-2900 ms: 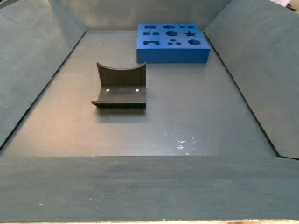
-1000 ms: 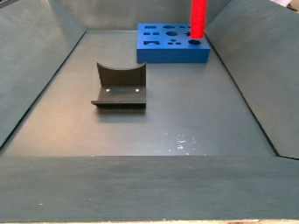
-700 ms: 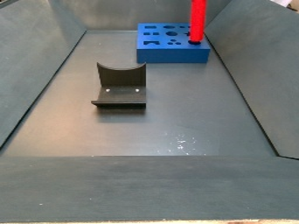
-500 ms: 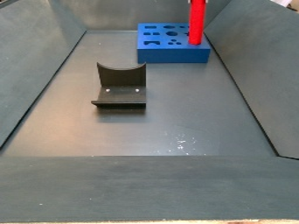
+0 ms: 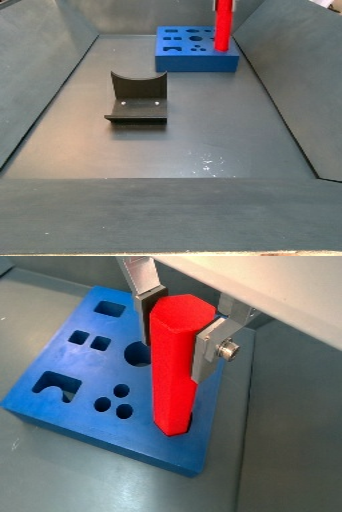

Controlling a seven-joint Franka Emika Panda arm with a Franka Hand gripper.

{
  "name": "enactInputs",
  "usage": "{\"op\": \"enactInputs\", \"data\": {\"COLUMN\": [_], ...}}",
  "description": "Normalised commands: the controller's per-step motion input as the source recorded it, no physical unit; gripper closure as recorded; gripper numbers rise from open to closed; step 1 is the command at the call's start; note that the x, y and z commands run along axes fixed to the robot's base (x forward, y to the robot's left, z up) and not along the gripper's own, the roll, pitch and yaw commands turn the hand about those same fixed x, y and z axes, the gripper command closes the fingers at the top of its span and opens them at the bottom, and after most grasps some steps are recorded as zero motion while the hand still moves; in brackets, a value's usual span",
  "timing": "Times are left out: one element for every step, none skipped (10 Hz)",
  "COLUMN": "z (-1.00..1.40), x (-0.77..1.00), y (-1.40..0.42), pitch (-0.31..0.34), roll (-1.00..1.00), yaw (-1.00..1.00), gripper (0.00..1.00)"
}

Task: Pick up the hexagon object. Move up. Place the hexagon object on the fixture. Regrasp the hexagon object. Move to above the board. Insert the hexagon object.
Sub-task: Insert the hexagon object.

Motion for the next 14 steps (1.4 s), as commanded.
{"op": "enactInputs", "data": {"z": [0.00, -0.33, -0.32, -0.30, -0.37, -0.29, -0.05, -0.92, -0.99, -0.91, -0.75, -0.48, -0.02, 0.00], "x": [0.00, -0.25, -0.22, -0.16, -0.13, -0.12, 0.00, 0.17, 0.36, 0.32, 0.25, 0.22, 0.06, 0.00], "y": [0.00, 0.25, 0.41, 0.45, 0.42, 0.15, 0.00, 0.00, 0.00, 0.00, 0.00, 0.11, 0.05, 0.00], "pitch": [0.000, -0.323, -0.290, -0.224, -0.194, -0.210, 0.000, 0.000, 0.123, 0.163, 0.213, 0.169, 0.000, 0.000], "roll": [-0.01, -0.28, -0.33, -0.40, -0.37, -0.23, 0.00, -0.07, 0.00, 0.00, -0.06, -0.16, -0.13, 0.00], "yaw": [0.00, 0.00, 0.03, 0.12, 0.09, 0.02, 0.00, -0.07, -0.01, -0.05, -0.13, -0.11, 0.00, 0.00], "gripper": [1.00, 1.00, 1.00, 1.00, 1.00, 1.00, 1.00, 1.00, 1.00, 1.00, 1.00, 1.00, 1.00, 1.00]}}
